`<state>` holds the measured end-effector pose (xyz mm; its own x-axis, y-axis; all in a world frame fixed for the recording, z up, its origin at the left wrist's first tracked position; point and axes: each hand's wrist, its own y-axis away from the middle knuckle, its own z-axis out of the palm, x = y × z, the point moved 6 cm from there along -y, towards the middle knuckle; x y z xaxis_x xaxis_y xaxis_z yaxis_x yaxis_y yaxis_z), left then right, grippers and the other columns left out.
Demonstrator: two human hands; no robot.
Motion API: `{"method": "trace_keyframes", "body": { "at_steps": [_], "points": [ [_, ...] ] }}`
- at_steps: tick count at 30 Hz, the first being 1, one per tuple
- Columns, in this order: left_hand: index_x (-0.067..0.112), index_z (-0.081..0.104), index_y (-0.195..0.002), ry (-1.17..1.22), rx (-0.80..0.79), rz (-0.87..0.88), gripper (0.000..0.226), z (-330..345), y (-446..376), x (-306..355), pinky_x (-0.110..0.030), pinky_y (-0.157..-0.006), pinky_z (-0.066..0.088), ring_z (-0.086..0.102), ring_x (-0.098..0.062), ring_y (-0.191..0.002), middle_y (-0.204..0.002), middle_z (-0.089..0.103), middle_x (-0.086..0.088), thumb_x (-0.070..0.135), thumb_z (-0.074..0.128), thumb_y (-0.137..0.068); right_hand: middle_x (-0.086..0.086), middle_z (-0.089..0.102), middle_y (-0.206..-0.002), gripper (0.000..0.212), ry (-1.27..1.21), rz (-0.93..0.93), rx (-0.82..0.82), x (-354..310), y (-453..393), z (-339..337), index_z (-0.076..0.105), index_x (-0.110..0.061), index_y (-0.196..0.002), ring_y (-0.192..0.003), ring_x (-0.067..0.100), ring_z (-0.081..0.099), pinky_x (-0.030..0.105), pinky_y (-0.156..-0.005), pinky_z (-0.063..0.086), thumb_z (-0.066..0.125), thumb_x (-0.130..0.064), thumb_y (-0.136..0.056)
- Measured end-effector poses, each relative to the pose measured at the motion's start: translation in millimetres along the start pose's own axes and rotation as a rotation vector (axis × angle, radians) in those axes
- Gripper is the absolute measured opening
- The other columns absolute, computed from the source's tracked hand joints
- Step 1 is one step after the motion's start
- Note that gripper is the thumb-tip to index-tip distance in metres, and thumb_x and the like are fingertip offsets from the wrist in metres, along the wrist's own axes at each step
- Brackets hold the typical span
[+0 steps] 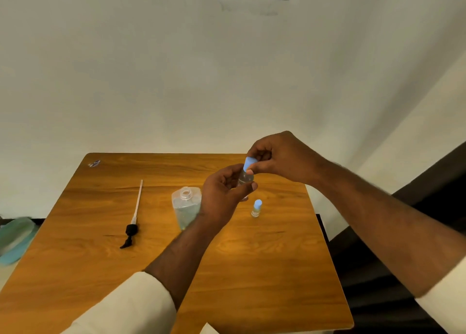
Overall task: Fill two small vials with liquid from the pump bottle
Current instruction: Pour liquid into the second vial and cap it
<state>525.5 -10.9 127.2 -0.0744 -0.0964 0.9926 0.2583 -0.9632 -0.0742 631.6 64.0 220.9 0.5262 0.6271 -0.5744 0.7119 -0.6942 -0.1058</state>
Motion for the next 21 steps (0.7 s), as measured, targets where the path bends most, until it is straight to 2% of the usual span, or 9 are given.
{"method": "trace_keyframes", "body": {
  "at_steps": [2, 4, 6, 8, 10, 13, 15, 18, 21],
  "points": [
    [0.022, 0.067, -0.114, -0.013, 0.001, 0.027, 0.043, 2.9, 0.4, 3.0, -0.04, -0.065, 0.061, 0.071, -0.024, -0.087, -0.093, 0.074, -0.007, 0.005, 0.078, -0.077, -0.003, 0.068, -0.077, 0.024, 0.117, 0.01, 0.013, -2.1, -1.3, -2.2, 0.072, -0.014, -0.087, -0.071, 0.014, 0.062, 0.034, -0.068, 0.055, 0.076, -0.035, -0.076],
    [0.031, 0.068, -0.109, -0.032, -0.005, 0.06, 0.042, 4.8, 0.7, 6.8, -0.043, -0.066, 0.061, 0.071, -0.026, -0.087, -0.092, 0.074, -0.004, 0.004, 0.077, -0.078, -0.004, 0.066, -0.077, 0.022, 0.124, 0.003, 0.0, -5.0, -1.1, -4.1, 0.071, -0.015, -0.086, -0.071, 0.013, 0.061, 0.034, -0.067, 0.054, 0.076, -0.033, -0.076],
    [0.034, 0.068, -0.107, -0.017, -0.012, 0.064, 0.043, 4.5, -0.3, 9.4, -0.044, -0.067, 0.06, 0.07, -0.027, -0.087, -0.092, 0.074, -0.004, 0.003, 0.076, -0.079, -0.007, 0.066, -0.081, 0.018, 0.078, -0.005, -0.025, -8.3, -0.6, -6.2, 0.072, -0.016, -0.091, -0.073, 0.009, 0.06, 0.025, -0.066, 0.053, 0.078, -0.024, -0.076],
    [0.026, 0.068, -0.111, 0.011, -0.035, 0.05, 0.042, 4.0, -1.8, 11.3, -0.045, -0.07, 0.06, 0.07, -0.024, -0.086, -0.093, 0.073, -0.007, 0.001, 0.075, -0.079, -0.012, 0.064, -0.085, 0.021, 0.059, -0.012, -0.065, -11.6, -0.3, -10.1, 0.072, -0.018, -0.096, -0.074, 0.003, 0.059, 0.014, -0.065, 0.046, 0.078, -0.016, -0.075],
    [0.023, 0.069, -0.111, 0.018, -0.068, 0.049, 0.041, 4.9, -3.4, 13.8, -0.046, -0.072, 0.059, 0.069, -0.022, -0.086, -0.093, 0.073, -0.007, 0.0, 0.075, -0.078, -0.013, 0.065, -0.088, 0.025, 0.081, -0.023, -0.111, -14.1, -1.0, -14.0, 0.073, -0.02, -0.098, -0.073, 0.001, 0.059, 0.01, -0.065, 0.045, 0.077, -0.014, -0.074],
    [0.02, 0.069, -0.113, 0.001, -0.086, 0.08, 0.04, 8.0, -4.5, 18.2, -0.045, -0.072, 0.059, 0.069, -0.023, -0.087, -0.095, 0.073, -0.008, 0.001, 0.074, -0.079, -0.011, 0.064, -0.078, 0.018, 0.174, 0.002, -0.086, -16.1, -2.2, -20.8, 0.072, -0.018, -0.089, -0.068, 0.007, 0.057, 0.018, -0.061, 0.045, 0.079, -0.025, -0.074],
    [0.012, 0.067, -0.117, -0.008, -0.071, 0.097, 0.04, 9.2, -4.6, 19.8, -0.047, -0.073, 0.06, 0.07, -0.024, -0.089, -0.095, 0.073, -0.008, 0.001, 0.074, -0.079, -0.006, 0.059, -0.069, 0.026, 0.281, 0.03, -0.062, -17.6, -4.1, -22.2, 0.067, -0.016, -0.08, -0.063, 0.012, 0.052, 0.025, -0.058, 0.042, 0.076, -0.04, -0.074],
    [0.009, 0.067, -0.117, -0.019, -0.056, 0.113, 0.039, 9.9, -4.5, 21.5, -0.051, -0.072, 0.06, 0.069, -0.021, -0.086, -0.091, 0.073, -0.003, 0.0, 0.073, -0.08, -0.003, 0.056, -0.064, 0.035, 0.394, 0.055, -0.055, -20.2, -7.8, -23.9, 0.06, -0.018, -0.07, -0.059, 0.013, 0.048, 0.026, -0.055, 0.038, 0.072, -0.051, -0.075],
    [0.008, 0.065, -0.12, 0.0, -0.056, 0.102, 0.042, 9.2, -4.8, 23.9, -0.051, -0.073, 0.059, 0.07, -0.025, -0.089, -0.097, 0.073, -0.009, -0.001, 0.073, -0.08, -0.003, 0.063, -0.076, 0.034, 0.363, 0.063, -0.059, -18.5, -9.1, -27.2, 0.066, -0.02, -0.084, -0.065, 0.011, 0.053, 0.024, -0.058, 0.042, 0.073, -0.052, -0.072]
  ]
}}
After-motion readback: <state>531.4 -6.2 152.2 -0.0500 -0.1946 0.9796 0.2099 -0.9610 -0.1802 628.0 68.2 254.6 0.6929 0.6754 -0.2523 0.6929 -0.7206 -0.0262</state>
